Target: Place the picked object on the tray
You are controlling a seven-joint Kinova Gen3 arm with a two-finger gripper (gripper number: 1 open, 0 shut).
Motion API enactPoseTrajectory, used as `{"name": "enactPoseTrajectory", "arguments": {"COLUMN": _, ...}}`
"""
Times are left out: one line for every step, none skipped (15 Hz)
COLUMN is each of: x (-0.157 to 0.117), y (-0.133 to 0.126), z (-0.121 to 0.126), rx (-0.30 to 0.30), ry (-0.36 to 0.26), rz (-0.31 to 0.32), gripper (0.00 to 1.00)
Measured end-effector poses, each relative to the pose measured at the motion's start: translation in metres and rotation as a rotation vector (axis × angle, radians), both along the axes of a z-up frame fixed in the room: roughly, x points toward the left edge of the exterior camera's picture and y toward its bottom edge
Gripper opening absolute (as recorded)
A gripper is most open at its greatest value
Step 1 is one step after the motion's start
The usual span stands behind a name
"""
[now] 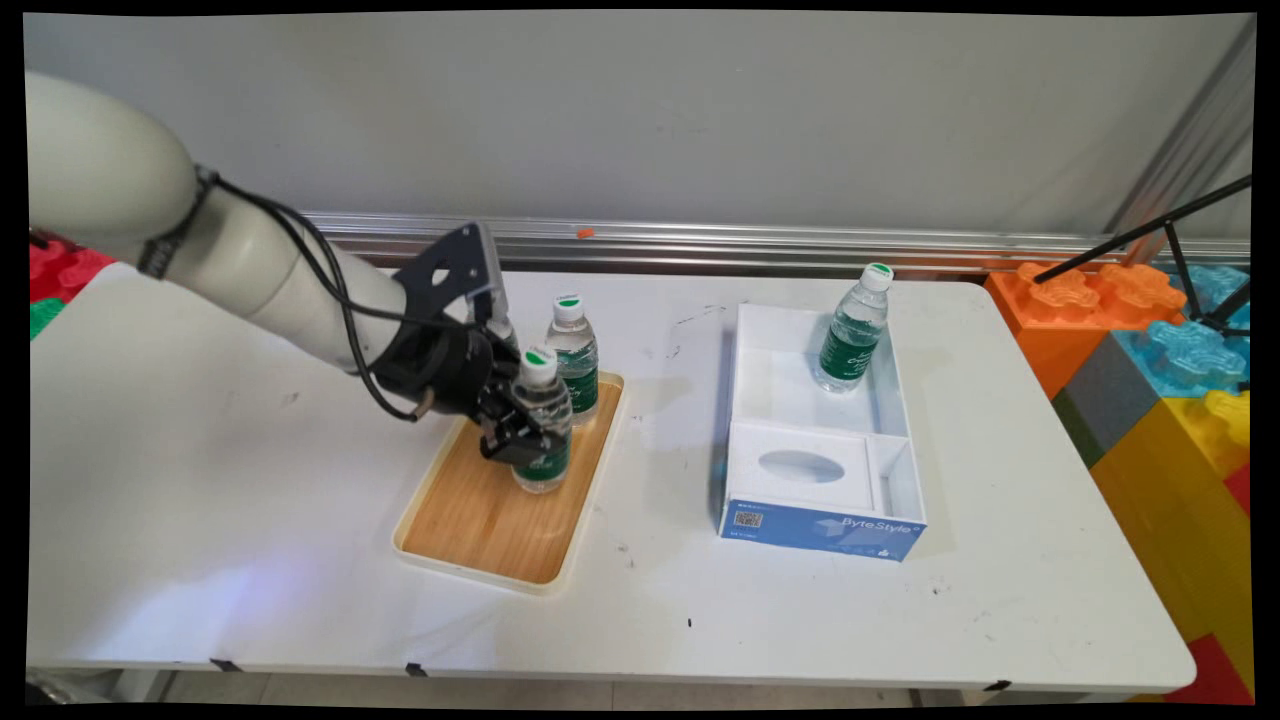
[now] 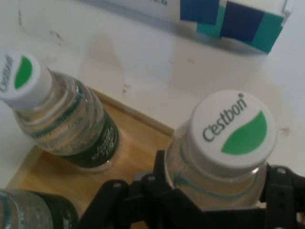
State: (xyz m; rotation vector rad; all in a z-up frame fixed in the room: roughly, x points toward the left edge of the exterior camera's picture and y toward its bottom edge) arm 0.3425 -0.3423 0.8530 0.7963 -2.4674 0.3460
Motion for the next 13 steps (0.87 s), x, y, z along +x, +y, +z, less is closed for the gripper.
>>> {"name": "enactPoseTrajectory", "arguments": {"x": 0.001, "y": 0.0, "z": -0.004, "rx": 0.004, "ry": 0.003, "rz": 0.001, "gripper": 0.0}}
{"name": "enactPoseTrajectory", "arguments": {"x": 0.002, "y": -0.001, "z": -0.011, "rx": 0.009, "ry": 0.007, "rz": 0.003, "gripper": 0.0}}
{"name": "enactPoseTrajectory", "arguments": {"x": 0.003, "y": -0.002, "z": -0.017, "rx": 0.014, "ry": 0.014, "rz": 0.003, "gripper": 0.0}}
{"name": "enactPoseTrajectory", "arguments": {"x": 0.004, "y": -0.002, "z": -0.022, "rx": 0.019, "ry": 0.02, "rz": 0.003, "gripper": 0.0}}
{"name": "enactPoseTrajectory", "arguments": {"x": 0.005, "y": -0.002, "z": -0.026, "rx": 0.021, "ry": 0.024, "rz": 0.002, "gripper": 0.0}}
{"name": "enactPoseTrajectory", "arguments": {"x": 0.006, "y": -0.002, "z": -0.03, "rx": 0.023, "ry": 0.027, "rz": -0.001, "gripper": 0.0}}
{"name": "enactPoseTrajectory", "arguments": {"x": 0.006, "y": -0.003, "z": -0.034, "rx": 0.023, "ry": 0.029, "rz": -0.005, "gripper": 0.0}}
{"name": "enactPoseTrajectory", "arguments": {"x": 0.007, "y": -0.003, "z": -0.036, "rx": 0.023, "ry": 0.029, "rz": -0.008, "gripper": 0.0}}
{"name": "enactPoseTrajectory", "arguments": {"x": 0.008, "y": -0.003, "z": -0.037, "rx": 0.022, "ry": 0.03, "rz": -0.012, "gripper": 0.0}}
{"name": "enactPoseTrajectory", "arguments": {"x": 0.009, "y": -0.003, "z": -0.039, "rx": 0.021, "ry": 0.031, "rz": -0.017, "gripper": 1.0}}
{"name": "enactPoseTrajectory", "arguments": {"x": 0.01, "y": -0.003, "z": -0.041, "rx": 0.02, "ry": 0.032, "rz": -0.024, "gripper": 1.0}}
{"name": "enactPoseTrajectory", "arguments": {"x": 0.01, "y": -0.002, "z": -0.041, "rx": 0.018, "ry": 0.032, "rz": -0.031, "gripper": 1.0}}
{"name": "enactPoseTrajectory", "arguments": {"x": 0.011, "y": -0.002, "z": -0.042, "rx": 0.016, "ry": 0.031, "rz": -0.036, "gripper": 1.0}}
